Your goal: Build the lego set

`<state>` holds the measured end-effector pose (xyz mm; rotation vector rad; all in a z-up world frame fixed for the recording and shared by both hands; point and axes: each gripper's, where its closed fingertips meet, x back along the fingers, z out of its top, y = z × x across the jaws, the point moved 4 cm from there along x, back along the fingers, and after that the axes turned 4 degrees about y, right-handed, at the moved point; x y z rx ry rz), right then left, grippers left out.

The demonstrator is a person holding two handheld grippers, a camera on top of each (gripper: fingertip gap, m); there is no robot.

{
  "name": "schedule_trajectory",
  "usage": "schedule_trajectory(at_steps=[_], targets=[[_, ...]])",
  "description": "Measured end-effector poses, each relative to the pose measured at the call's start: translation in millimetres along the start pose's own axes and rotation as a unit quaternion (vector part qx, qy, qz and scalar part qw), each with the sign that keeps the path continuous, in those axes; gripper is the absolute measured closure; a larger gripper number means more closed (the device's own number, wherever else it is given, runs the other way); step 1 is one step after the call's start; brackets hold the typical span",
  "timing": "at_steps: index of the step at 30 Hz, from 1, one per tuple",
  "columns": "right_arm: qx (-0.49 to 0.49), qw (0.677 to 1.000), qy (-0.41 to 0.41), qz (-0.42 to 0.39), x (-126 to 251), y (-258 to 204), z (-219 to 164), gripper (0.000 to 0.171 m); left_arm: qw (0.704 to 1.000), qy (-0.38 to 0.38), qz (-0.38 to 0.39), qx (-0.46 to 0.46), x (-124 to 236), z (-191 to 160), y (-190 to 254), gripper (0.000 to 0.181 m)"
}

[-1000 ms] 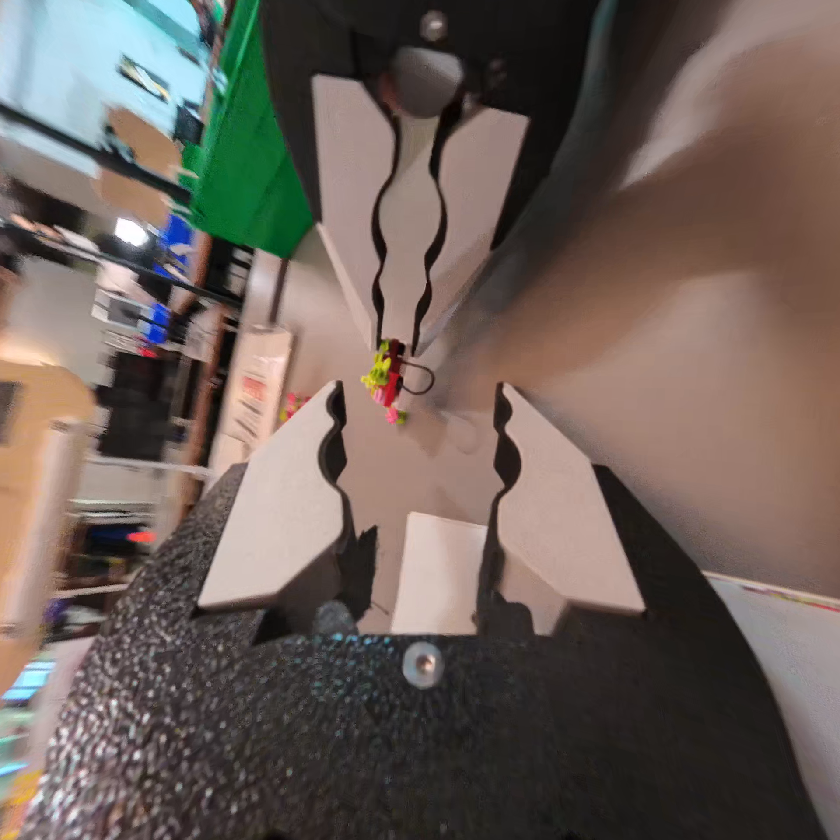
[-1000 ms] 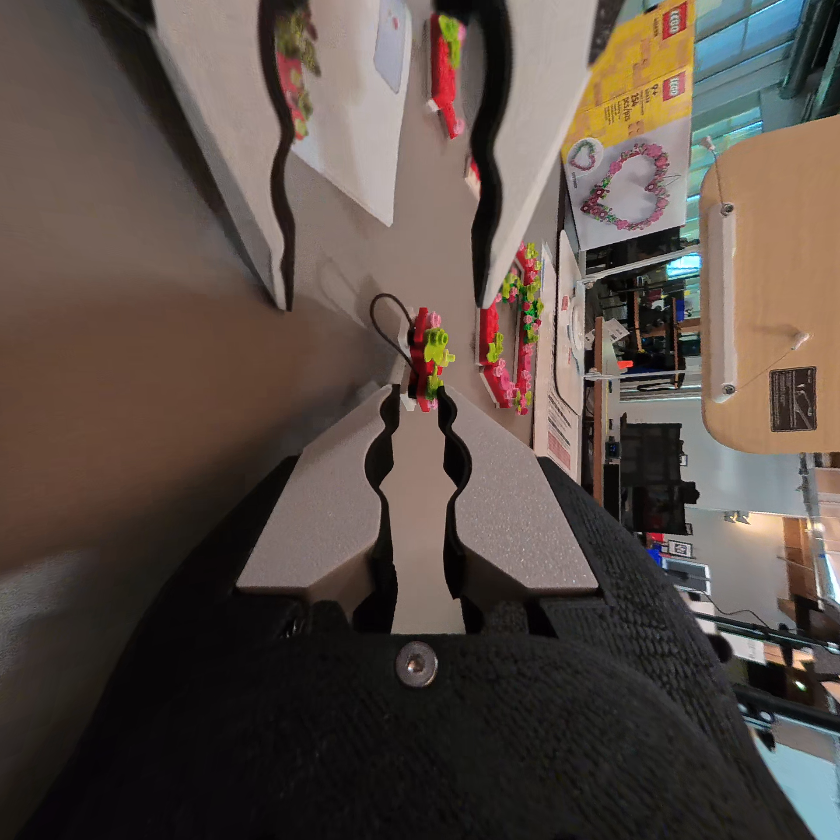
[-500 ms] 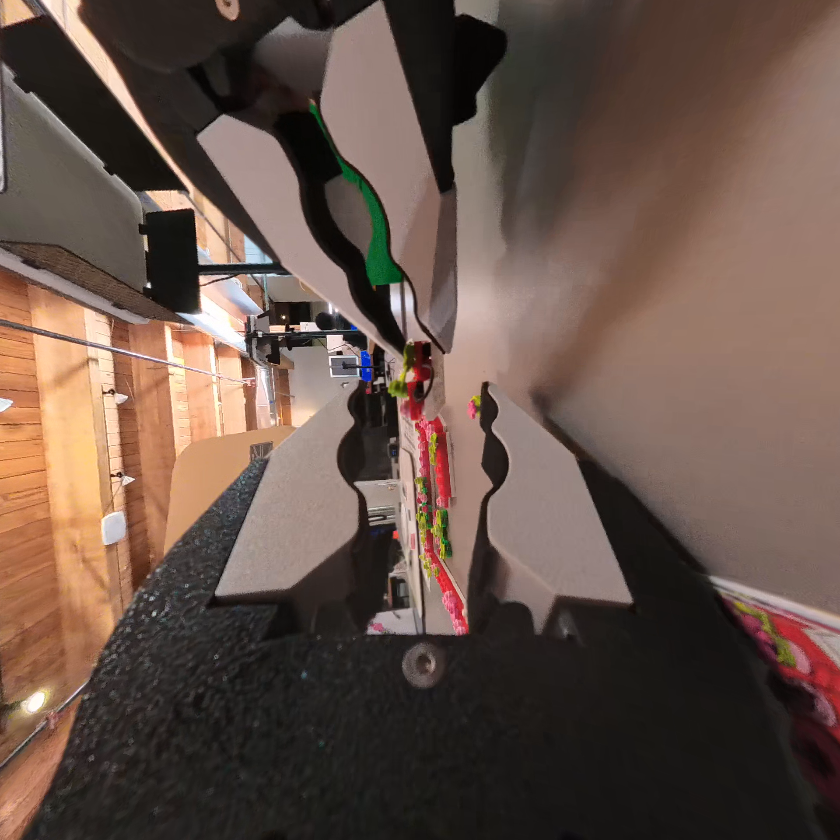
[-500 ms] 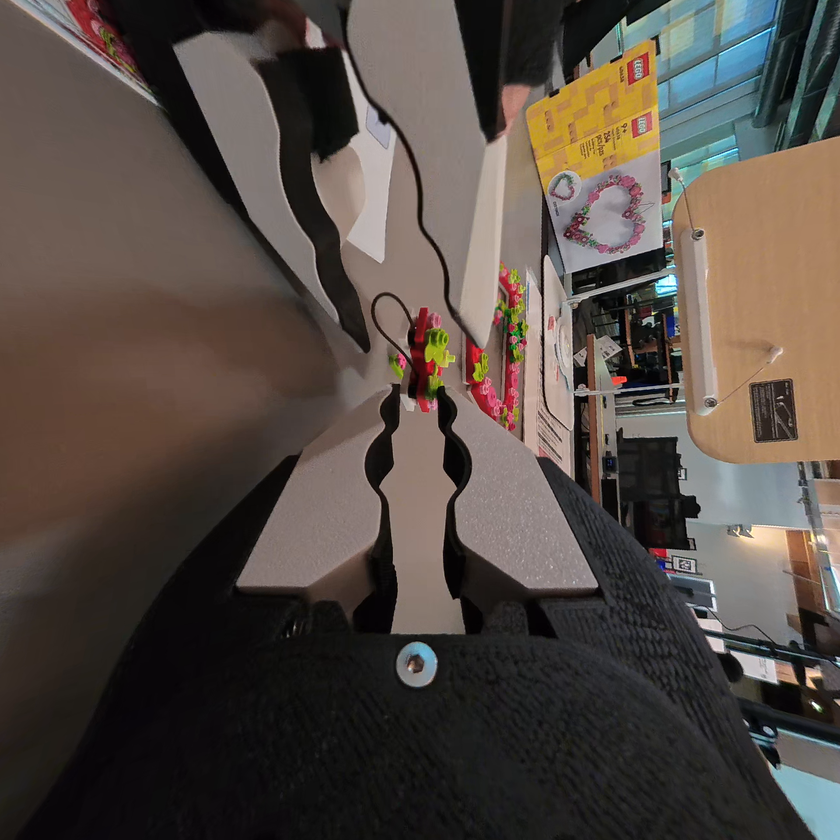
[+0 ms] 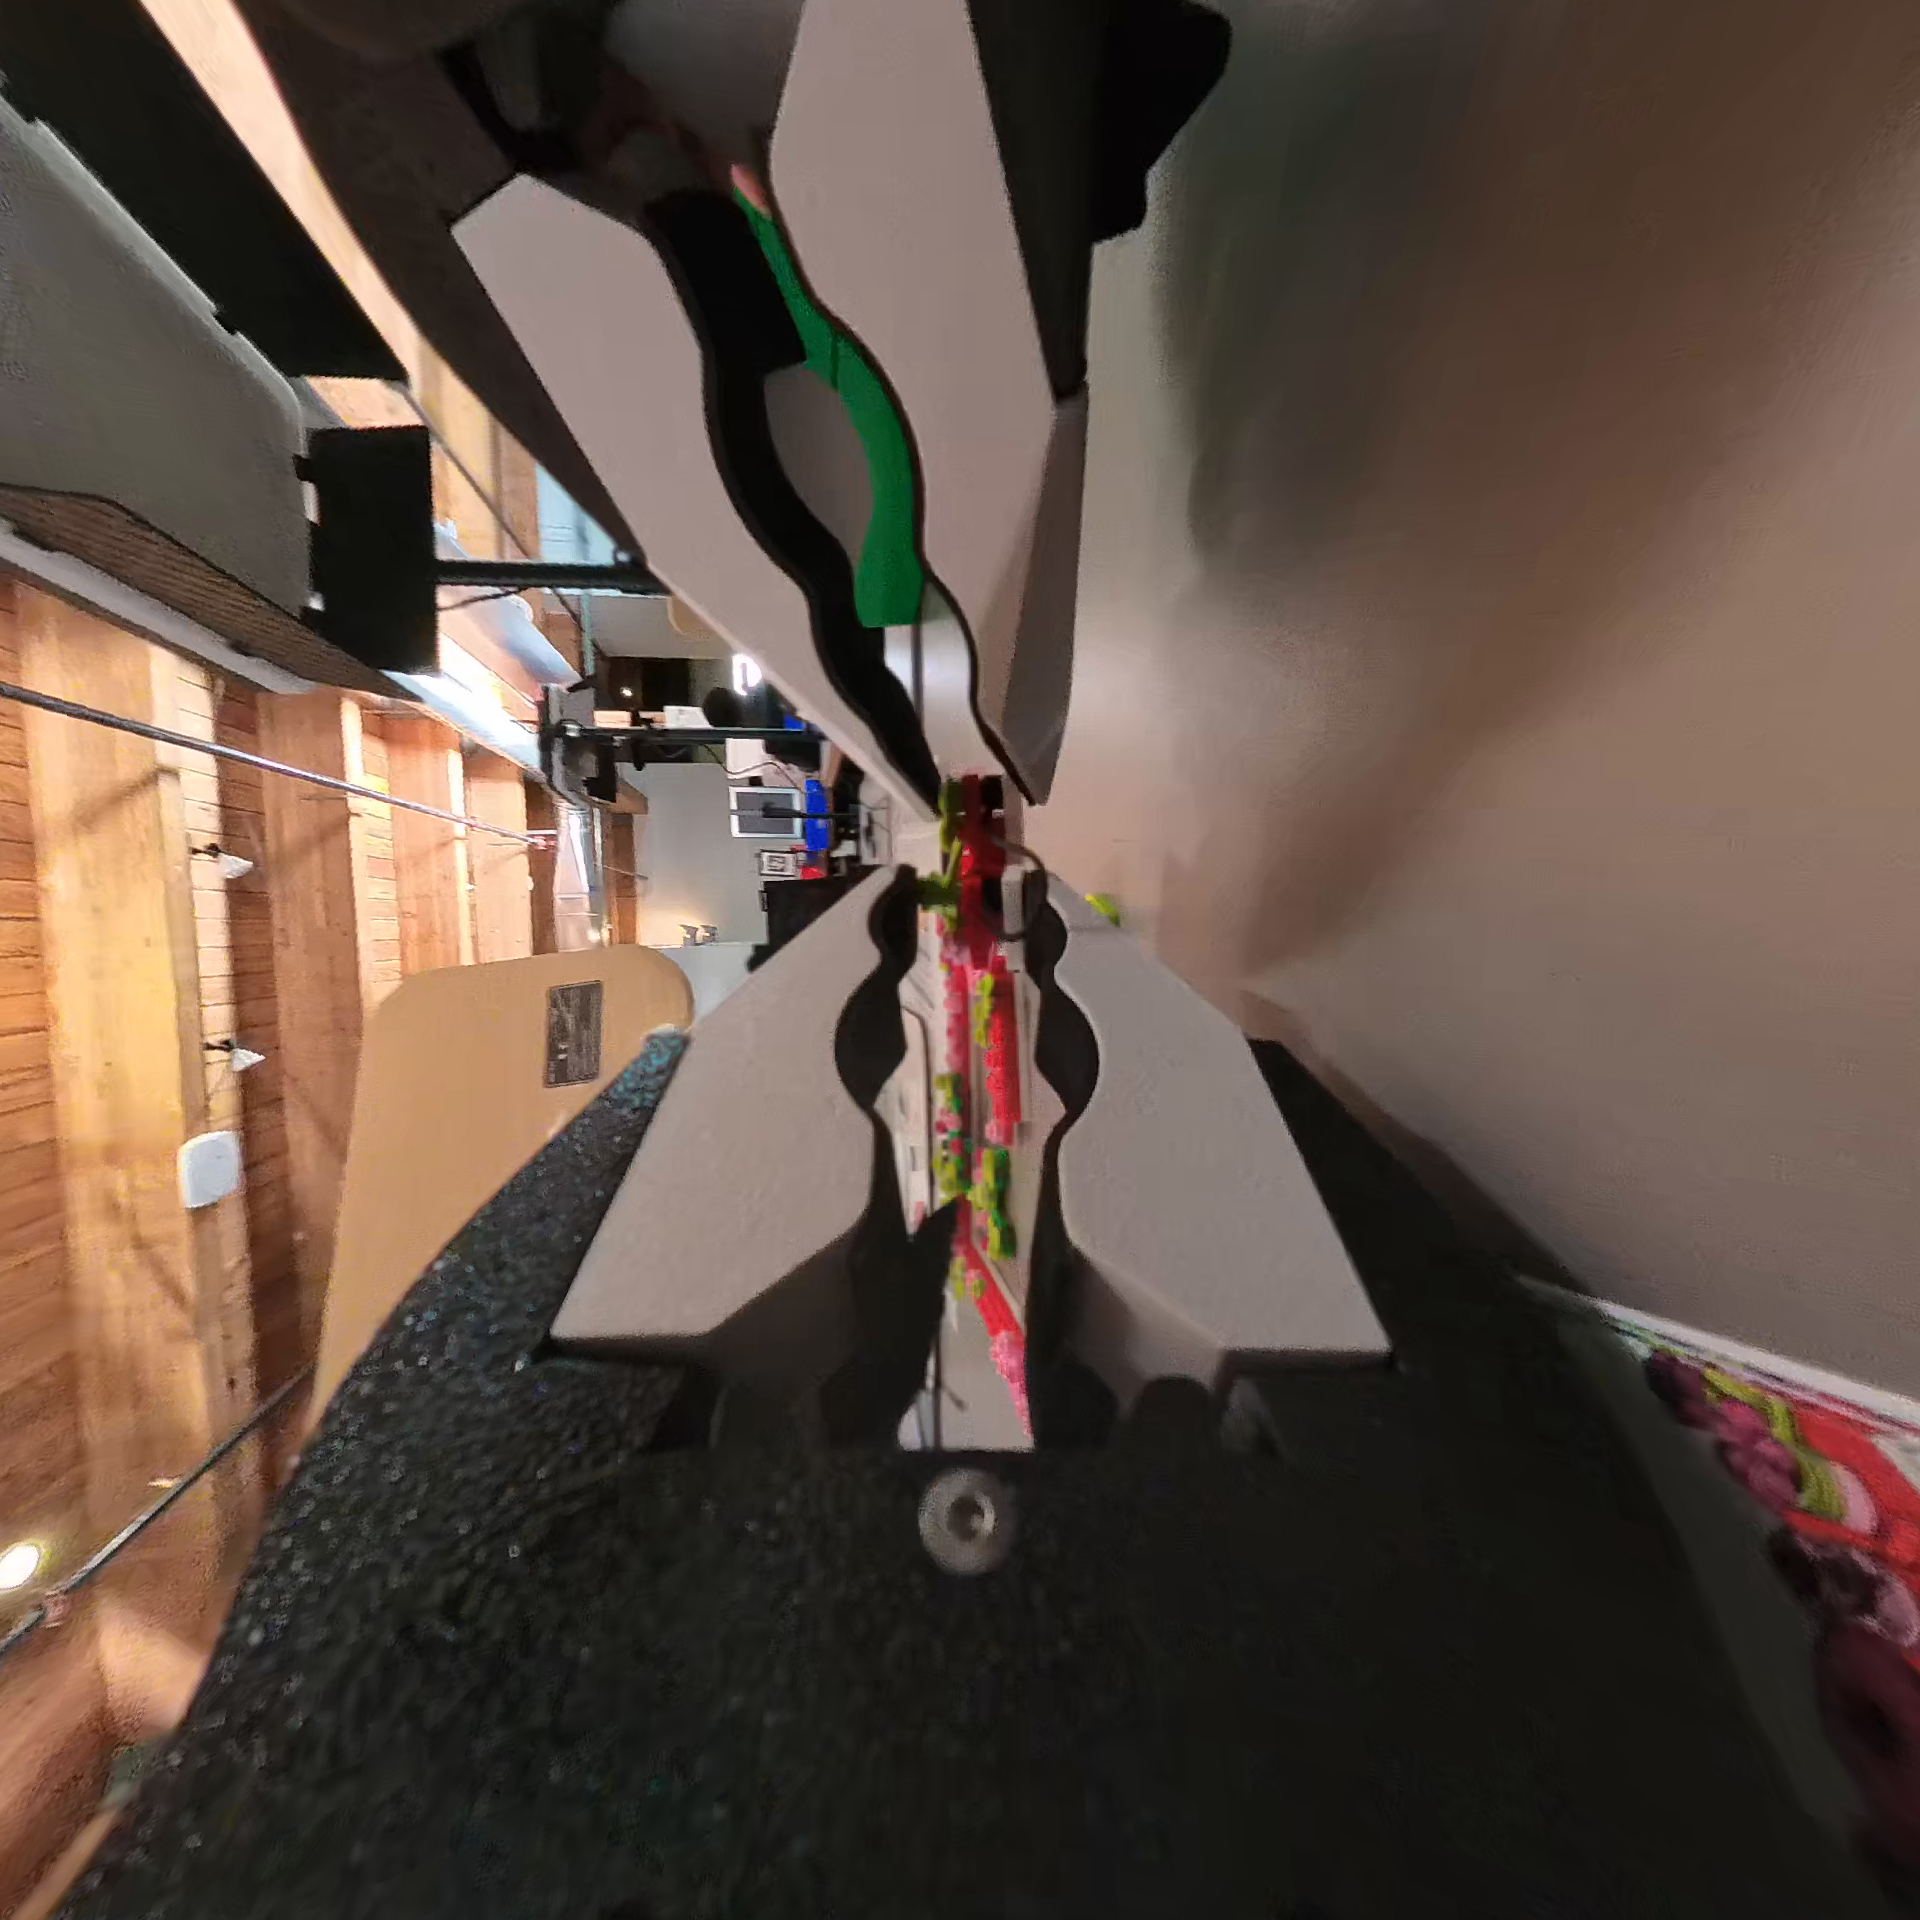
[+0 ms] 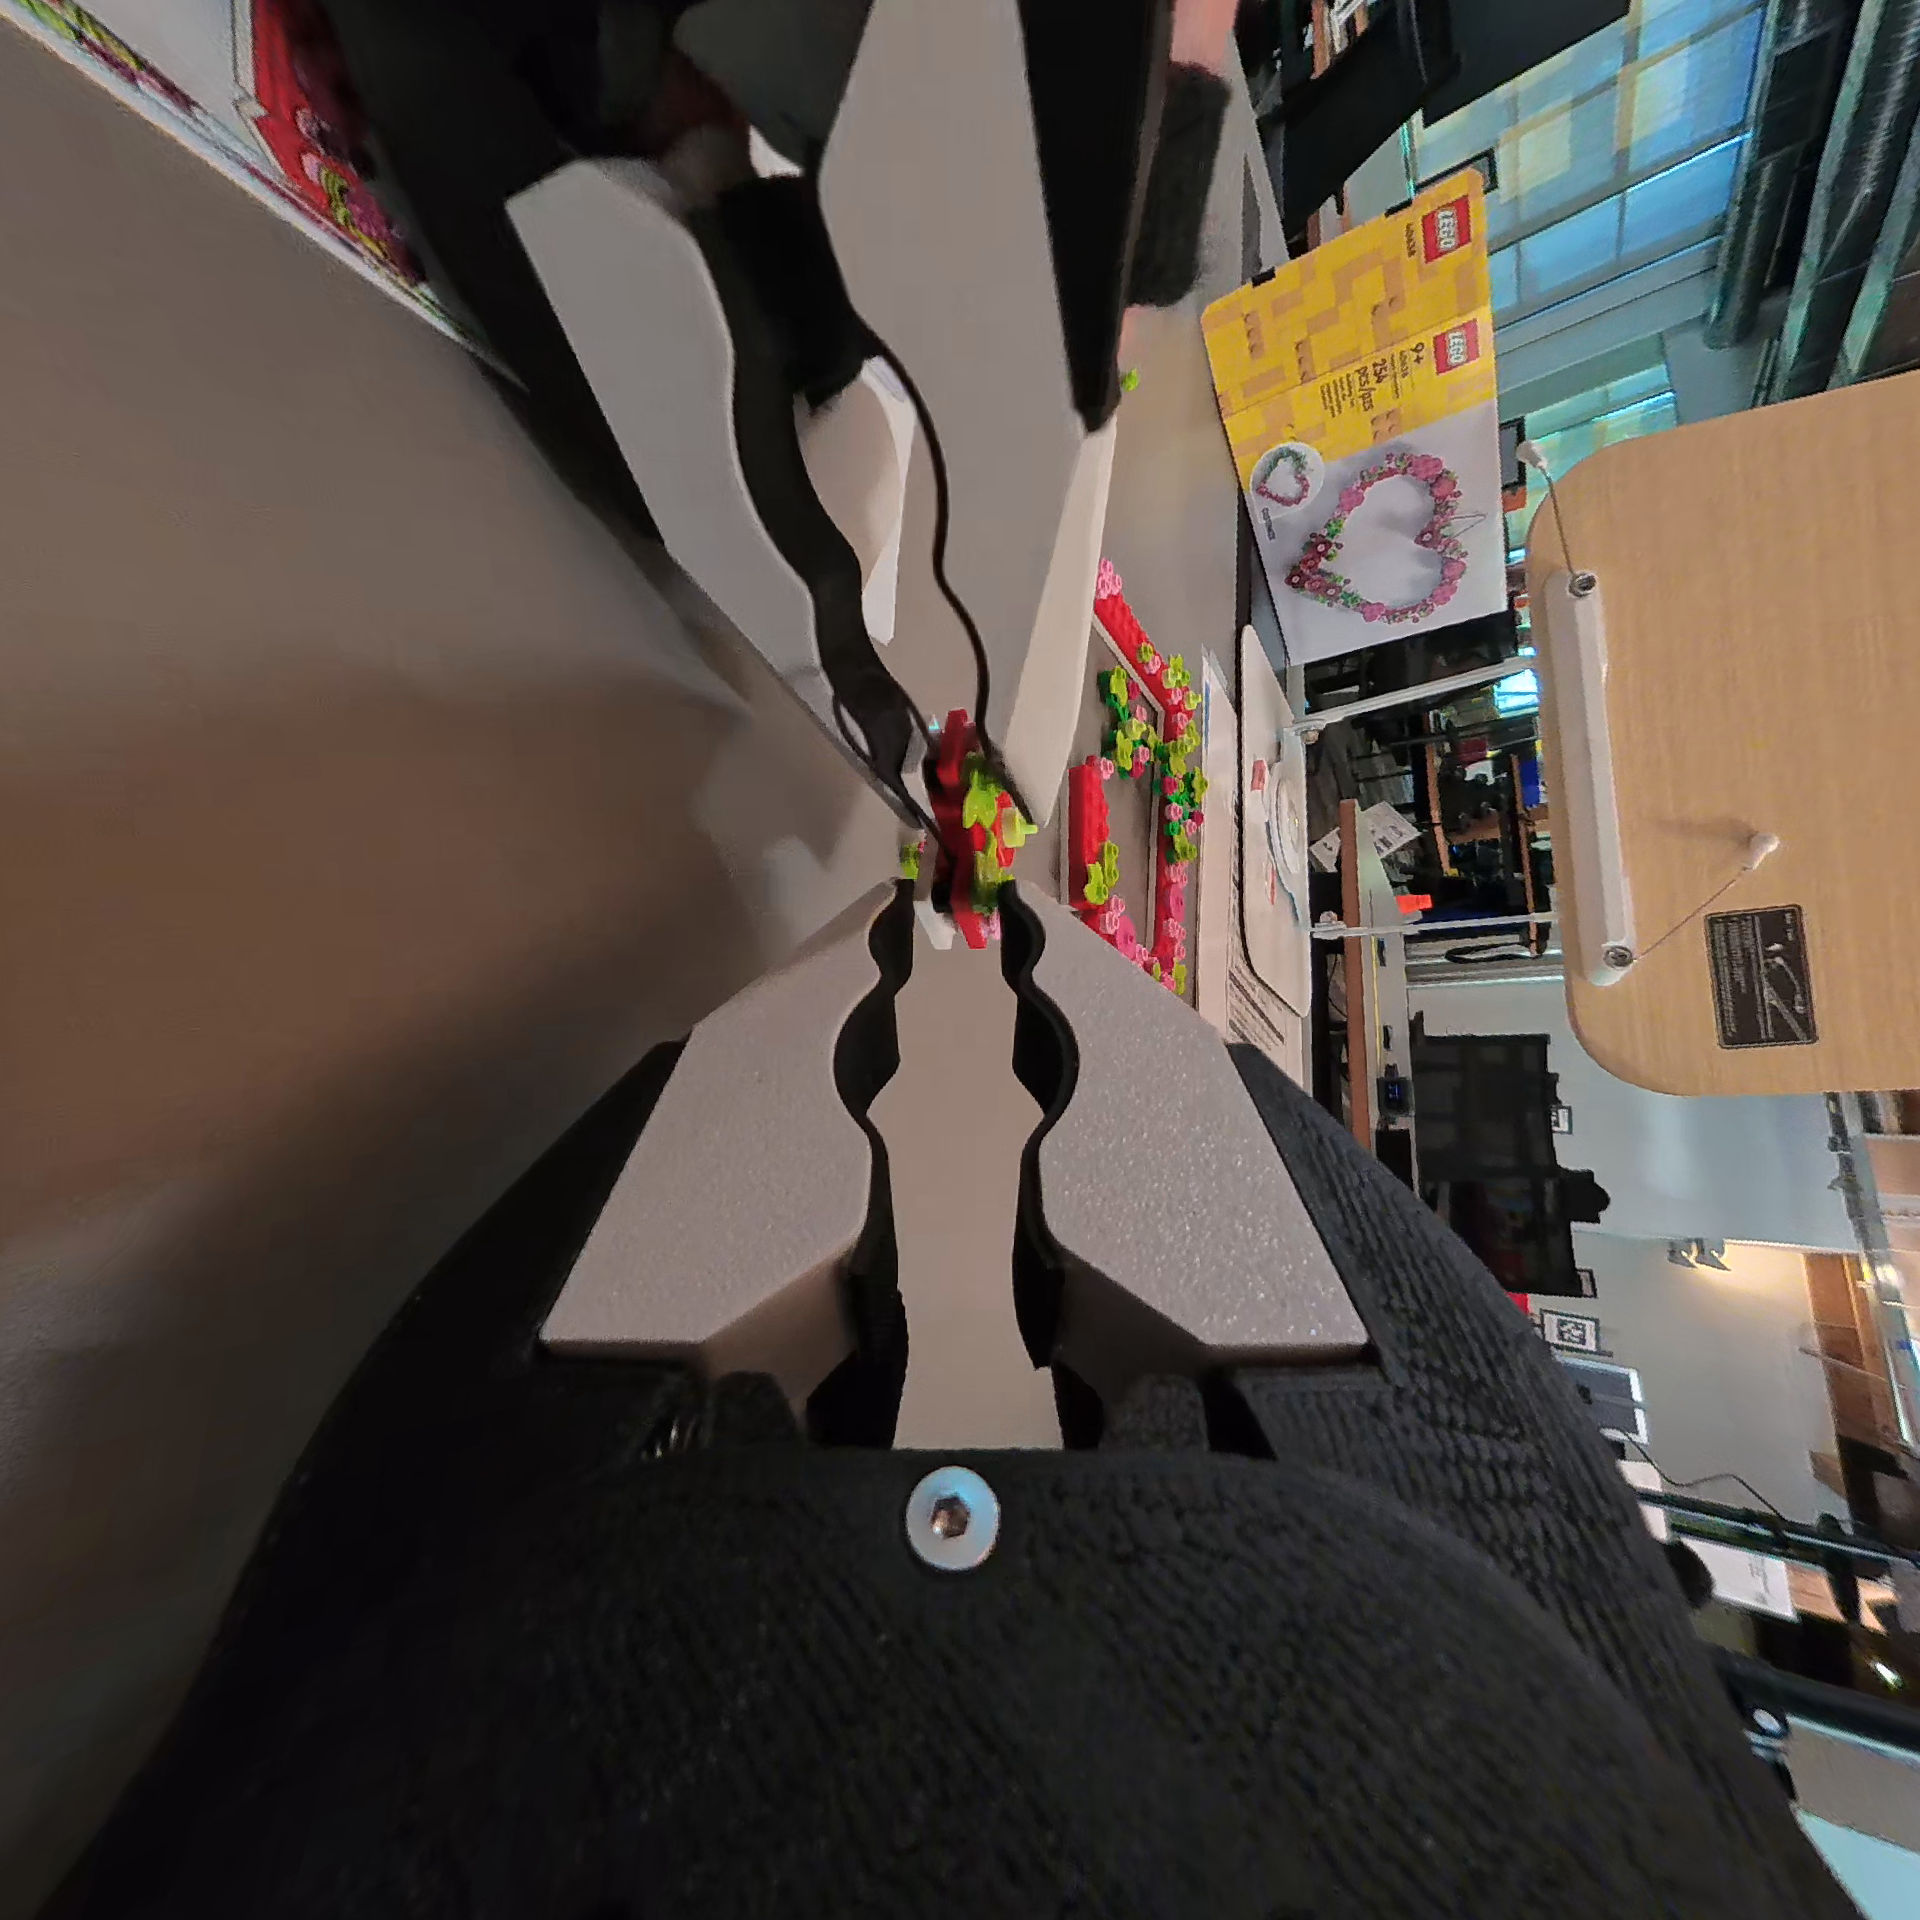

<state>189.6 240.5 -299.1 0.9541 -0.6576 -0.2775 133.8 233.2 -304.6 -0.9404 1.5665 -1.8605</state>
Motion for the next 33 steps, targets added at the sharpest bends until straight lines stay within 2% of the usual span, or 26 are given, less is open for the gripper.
schedule_trajectory(at_steps=[15, 19, 22, 26, 33], targets=[[-0.004, 1.0, 0.004, -0.001, 0.2, -1.1, 0.4, 0.156, 0.999, -0.003, -0.01, 0.039, 0.5, -0.7, -0.2, 0.164], [-0.014, 1.0, 0.023, -0.013, 2.9, 3.6, 2.3, 0.154, 0.993, 0.009, -0.024, 0.113, 1.3, -2.2, -4.5, 0.164], [-0.023, 0.999, 0.029, -0.015, 3.4, 5.8, 1.5, 0.139, 0.981, 0.033, -0.039, 0.188, 2.9, -2.0, -10.3, 0.163], [-0.003, 0.999, 0.035, -0.019, 3.7, 3.5, 2.7, 0.146, 0.966, 0.054, -0.059, 0.246, 3.8, -2.1, -11.2, 0.163], [0.017, 0.999, 0.034, -0.033, 5.5, 5.7, 1.8, 0.154, 0.958, 0.062, -0.067, 0.273, 3.5, -1.2, -11.1, 0.163]])
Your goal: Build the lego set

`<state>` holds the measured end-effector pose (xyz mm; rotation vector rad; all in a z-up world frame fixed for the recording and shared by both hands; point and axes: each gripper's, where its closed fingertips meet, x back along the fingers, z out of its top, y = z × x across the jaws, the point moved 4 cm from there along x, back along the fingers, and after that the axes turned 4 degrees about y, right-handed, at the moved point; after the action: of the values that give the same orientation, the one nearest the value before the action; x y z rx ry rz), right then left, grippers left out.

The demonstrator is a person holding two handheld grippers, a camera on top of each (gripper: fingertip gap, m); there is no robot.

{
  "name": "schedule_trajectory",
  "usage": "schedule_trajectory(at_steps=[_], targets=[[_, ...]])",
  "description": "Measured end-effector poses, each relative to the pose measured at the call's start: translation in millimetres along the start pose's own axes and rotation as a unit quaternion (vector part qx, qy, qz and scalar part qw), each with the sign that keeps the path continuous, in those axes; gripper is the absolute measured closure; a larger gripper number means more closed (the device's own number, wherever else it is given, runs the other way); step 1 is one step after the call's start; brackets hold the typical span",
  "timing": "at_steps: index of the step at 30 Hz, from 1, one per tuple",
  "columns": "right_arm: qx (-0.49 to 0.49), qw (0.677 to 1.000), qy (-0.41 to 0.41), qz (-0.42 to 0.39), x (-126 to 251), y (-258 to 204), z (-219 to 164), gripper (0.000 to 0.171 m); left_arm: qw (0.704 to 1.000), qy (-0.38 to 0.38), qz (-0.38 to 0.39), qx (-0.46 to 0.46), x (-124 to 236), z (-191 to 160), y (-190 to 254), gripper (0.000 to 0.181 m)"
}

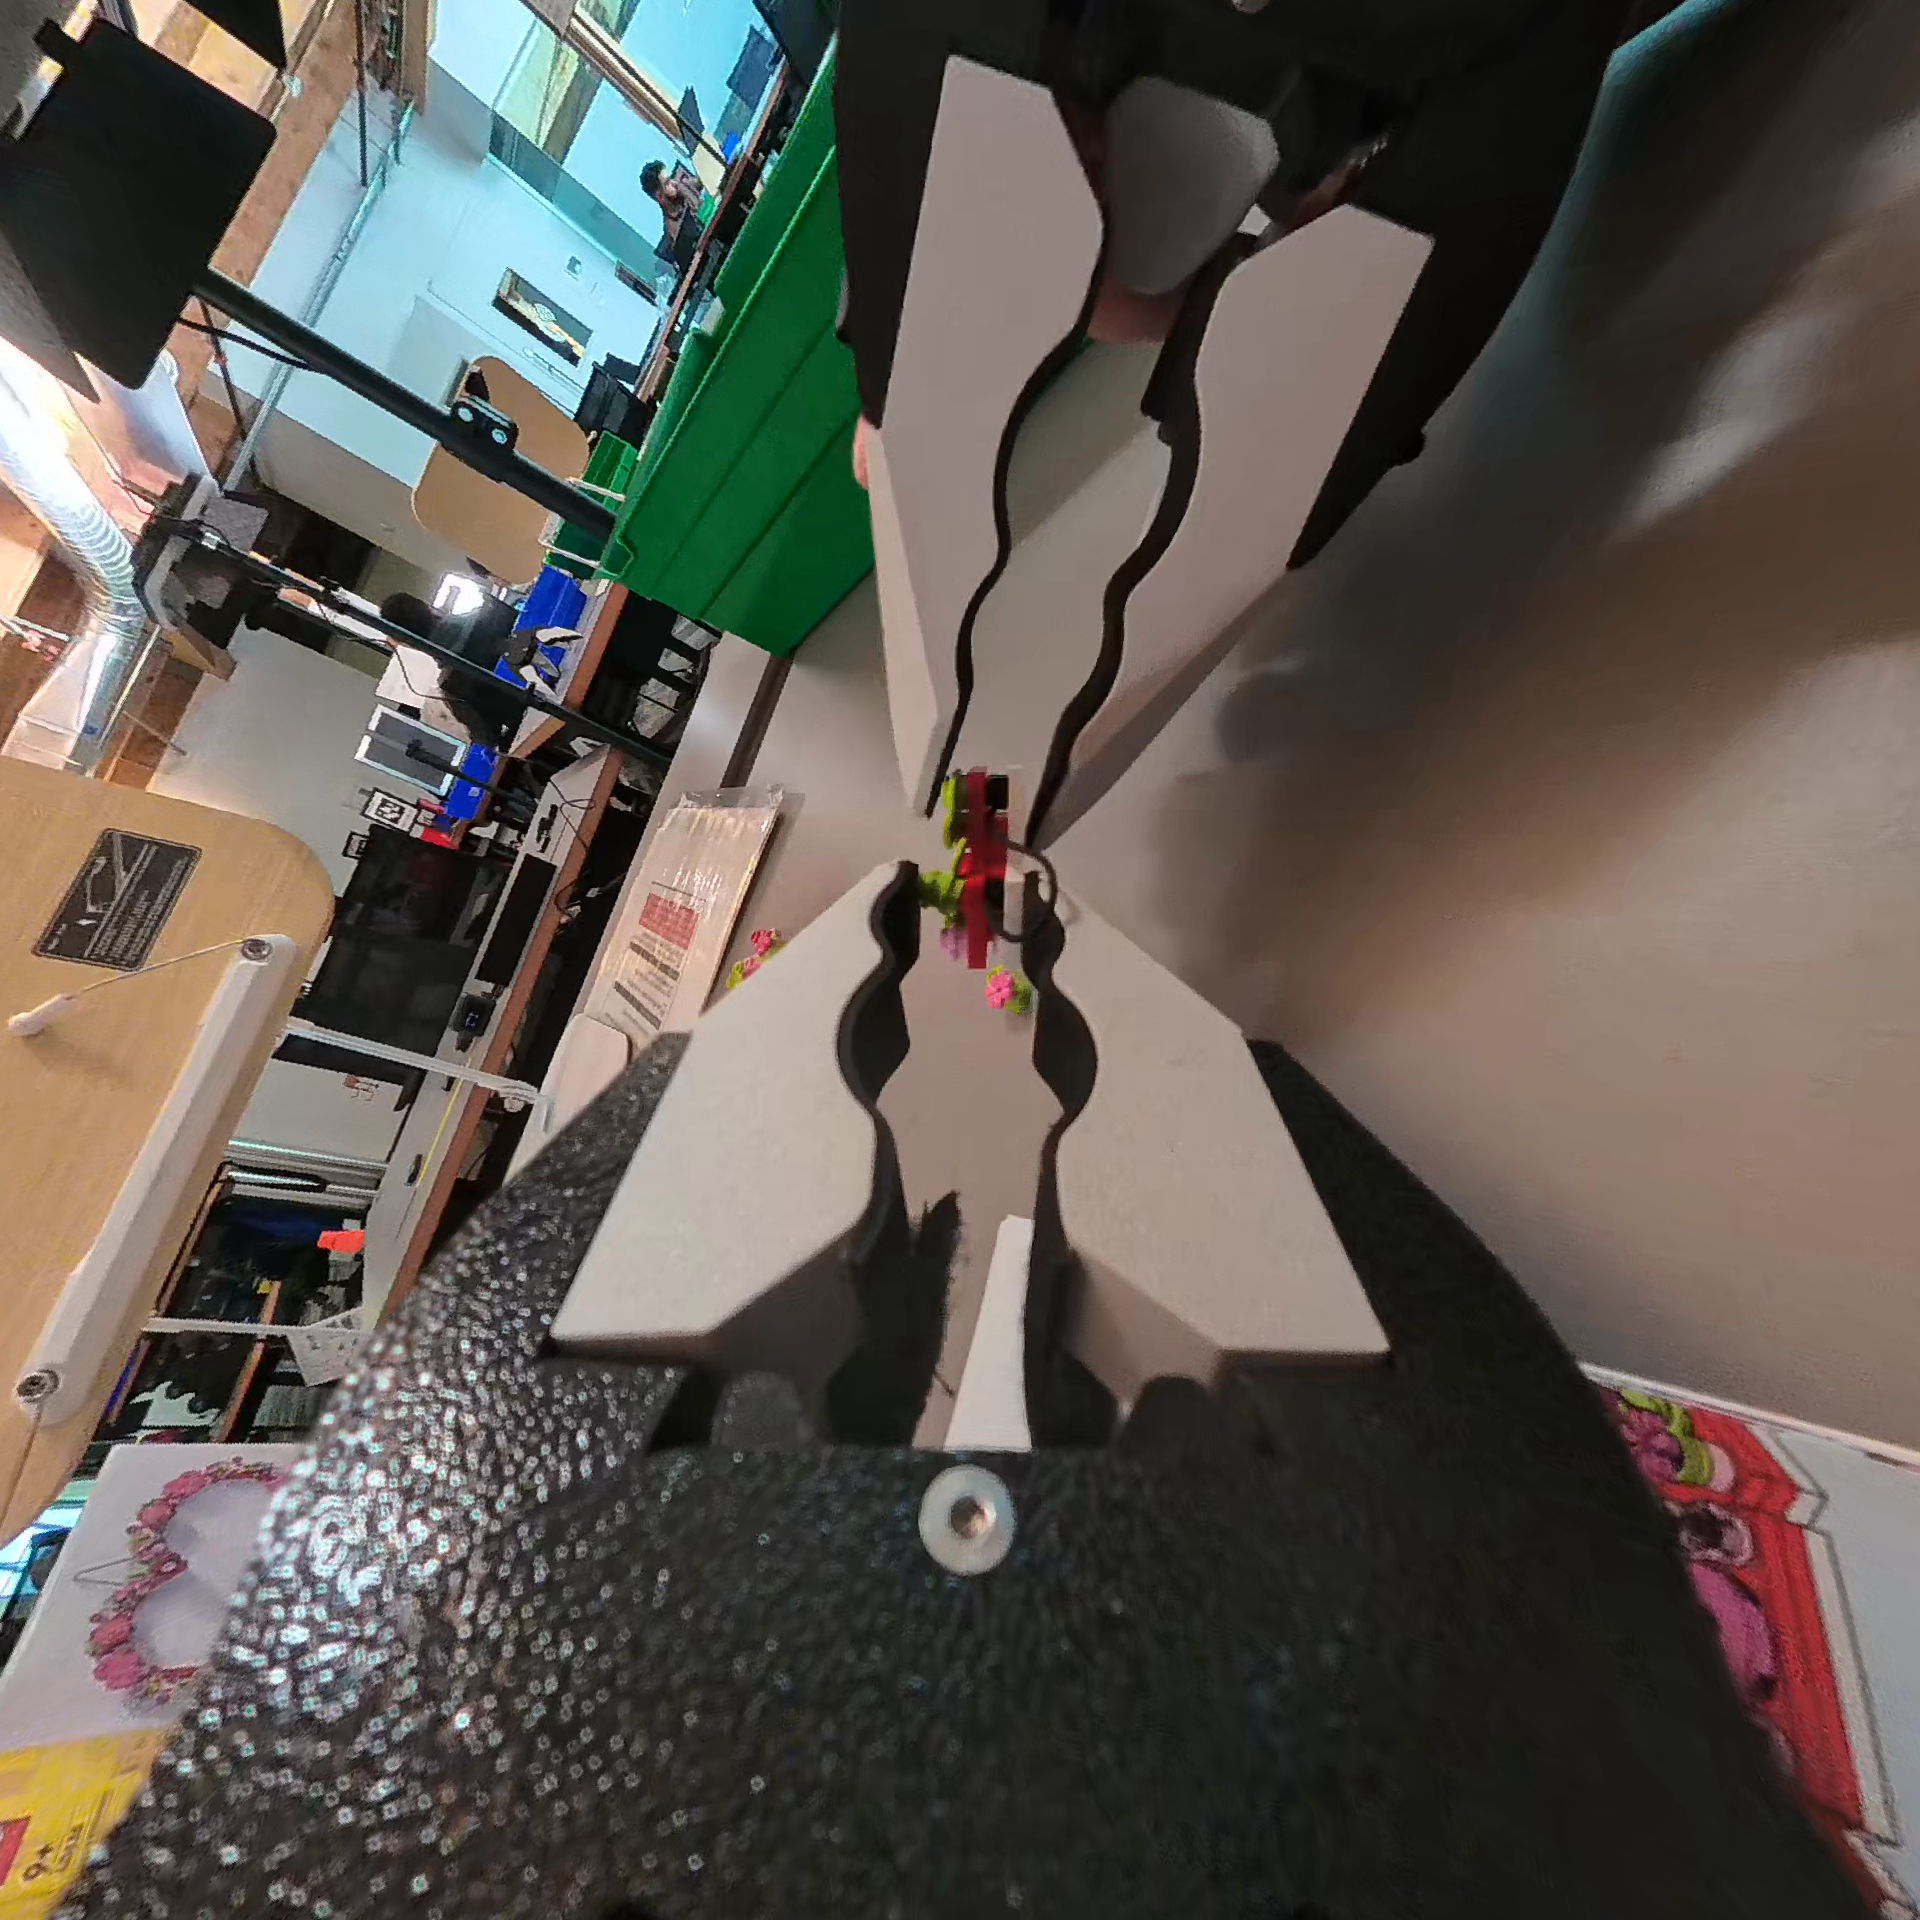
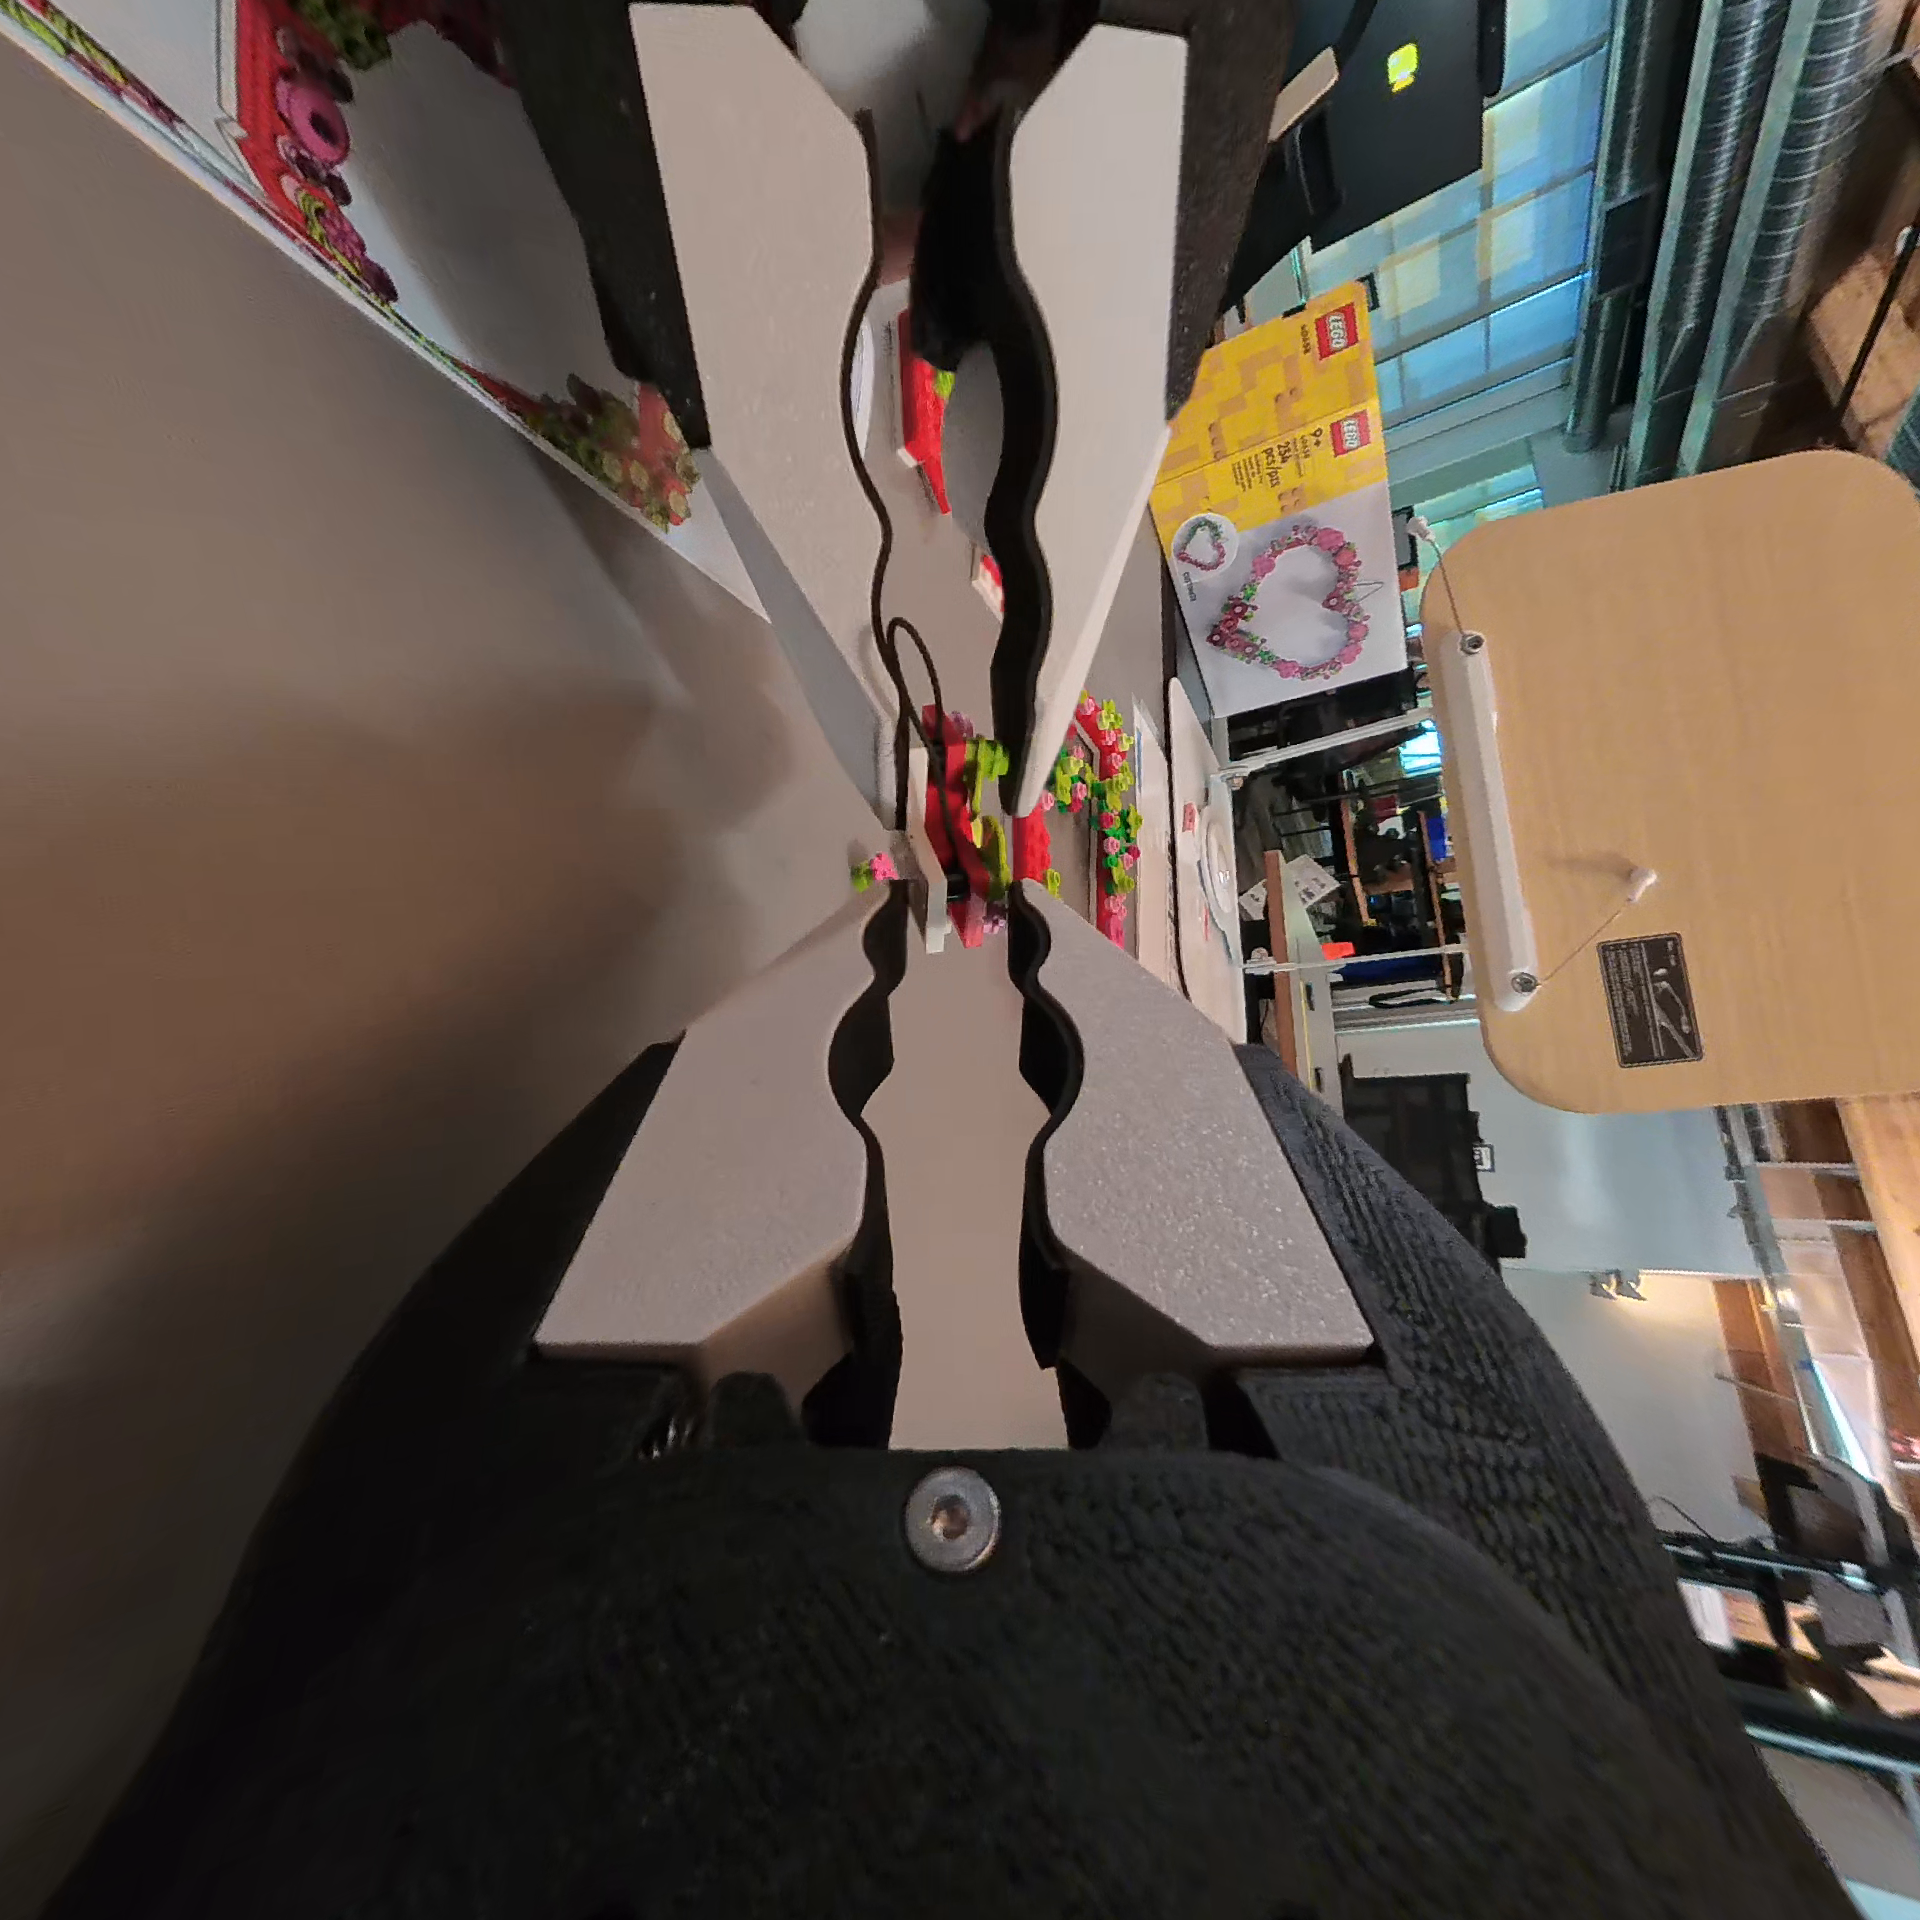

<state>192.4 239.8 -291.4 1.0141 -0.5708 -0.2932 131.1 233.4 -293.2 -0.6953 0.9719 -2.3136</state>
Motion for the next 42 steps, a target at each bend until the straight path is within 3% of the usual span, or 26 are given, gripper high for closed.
schedule_trajectory(at_steps=[11, 15, 33, 37, 42], targets=[[-0.017, 1.0, 0.003, -0.014, 0.8, 4.5, 1.6, 0.156, 1.0, 0.003, 0.012, 0.017, 1.4, 1.9, -6.1, 0.163], [-0.043, 0.999, 0.012, -0.028, 3.3, 10.9, 3.9, 0.157, 0.999, 0.016, 0.046, -0.006, 4.0, 5.3, -11.0, 0.162], [-0.018, 0.999, 0.005, -0.033, -0.1, 8.0, 1.7, 0.157, 0.996, 0.006, 0.06, -0.063, 3.5, 5.9, -7.0, 0.164], [0.022, 0.999, -0.026, -0.023, -3.1, 1.0, -8.6, 0.157, 1.0, 0.002, 0.024, -0.017, 7.2, 2.0, -4.2, 0.127], [0.095, 0.994, -0.059, 0.019, -4.4, -16.7, -16.1, 0.157, 0.994, -0.013, 0.075, 0.079, 34.4, -1.8, -40.6, 0.126]])
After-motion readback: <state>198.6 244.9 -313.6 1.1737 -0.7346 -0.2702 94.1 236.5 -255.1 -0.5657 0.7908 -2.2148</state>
